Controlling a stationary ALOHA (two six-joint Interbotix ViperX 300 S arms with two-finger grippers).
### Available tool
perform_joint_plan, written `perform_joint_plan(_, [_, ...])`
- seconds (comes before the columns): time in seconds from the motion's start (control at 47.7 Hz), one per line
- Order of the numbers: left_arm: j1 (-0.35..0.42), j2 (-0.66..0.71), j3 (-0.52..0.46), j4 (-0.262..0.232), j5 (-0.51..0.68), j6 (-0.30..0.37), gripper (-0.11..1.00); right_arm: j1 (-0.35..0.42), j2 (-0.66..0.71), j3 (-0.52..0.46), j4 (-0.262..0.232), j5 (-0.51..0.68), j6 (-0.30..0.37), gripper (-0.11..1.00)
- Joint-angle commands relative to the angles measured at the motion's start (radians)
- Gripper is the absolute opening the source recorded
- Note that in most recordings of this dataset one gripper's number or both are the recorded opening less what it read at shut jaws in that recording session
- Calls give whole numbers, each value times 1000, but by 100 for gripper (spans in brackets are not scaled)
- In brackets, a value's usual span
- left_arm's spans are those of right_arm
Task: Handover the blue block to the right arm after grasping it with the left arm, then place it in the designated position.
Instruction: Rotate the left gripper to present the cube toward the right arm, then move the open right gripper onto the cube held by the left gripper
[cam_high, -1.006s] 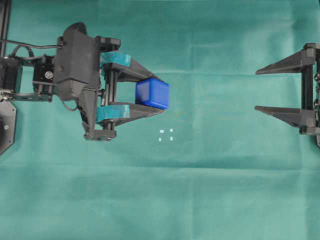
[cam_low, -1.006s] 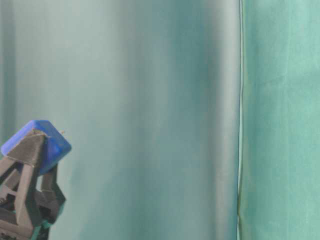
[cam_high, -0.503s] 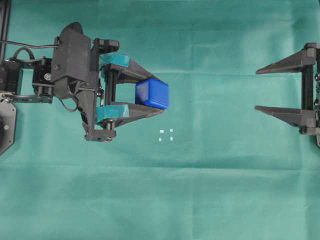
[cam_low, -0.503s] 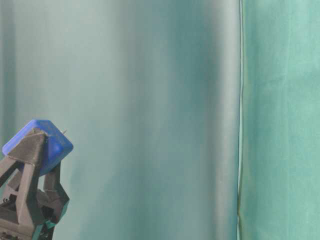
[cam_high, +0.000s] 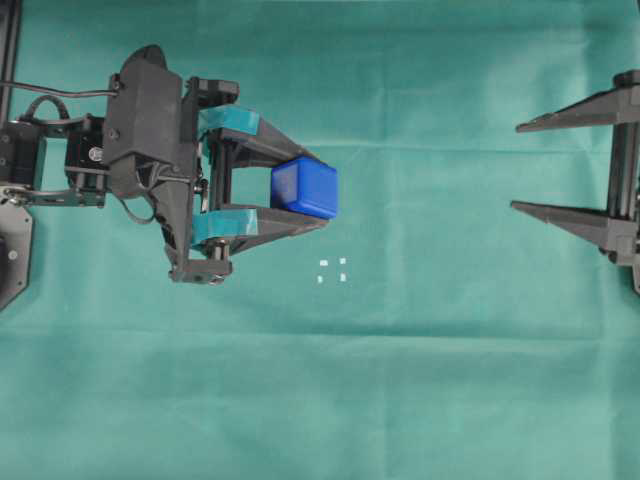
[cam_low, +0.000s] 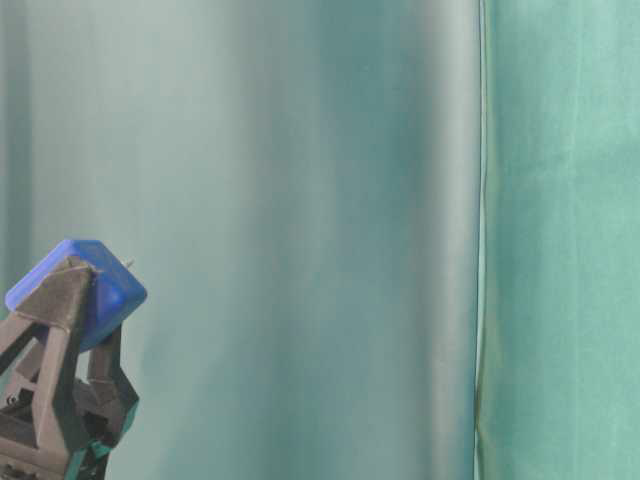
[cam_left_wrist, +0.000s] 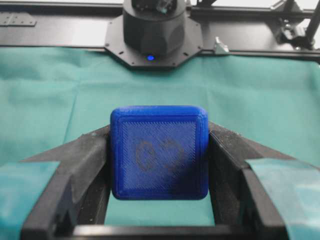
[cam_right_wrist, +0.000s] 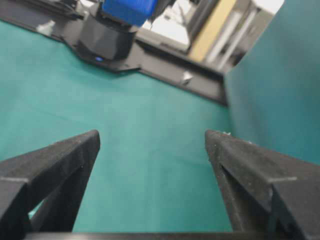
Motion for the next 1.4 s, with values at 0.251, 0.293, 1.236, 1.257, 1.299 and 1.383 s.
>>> perform_joint_plan(0.251, [0, -20, -15, -2, -5, -9, 47, -2, 9, -67, -258, 23, -209, 94])
perform_joint_plan(0.293, [0, -18, -15, -2, -5, -11, 47, 2, 11, -66, -314, 21, -245, 94])
perform_joint_plan(1.236, [5, -17, -18, -2, -6, -11, 47, 18, 34, -71, -594, -81, -351, 94])
perform_joint_plan(1.257, [5, -15, -18, -2, -5, -11, 47, 18, 35, -71, -594, -81, -351, 94])
perform_joint_plan(1.299, [5, -15, -18, -2, -5, -11, 47, 18, 35, -71, -594, -81, -351, 94])
perform_joint_plan(1.383, [5, -17, -18, -2, -5, -11, 47, 18, 37, -71, -594, -84, -351, 94])
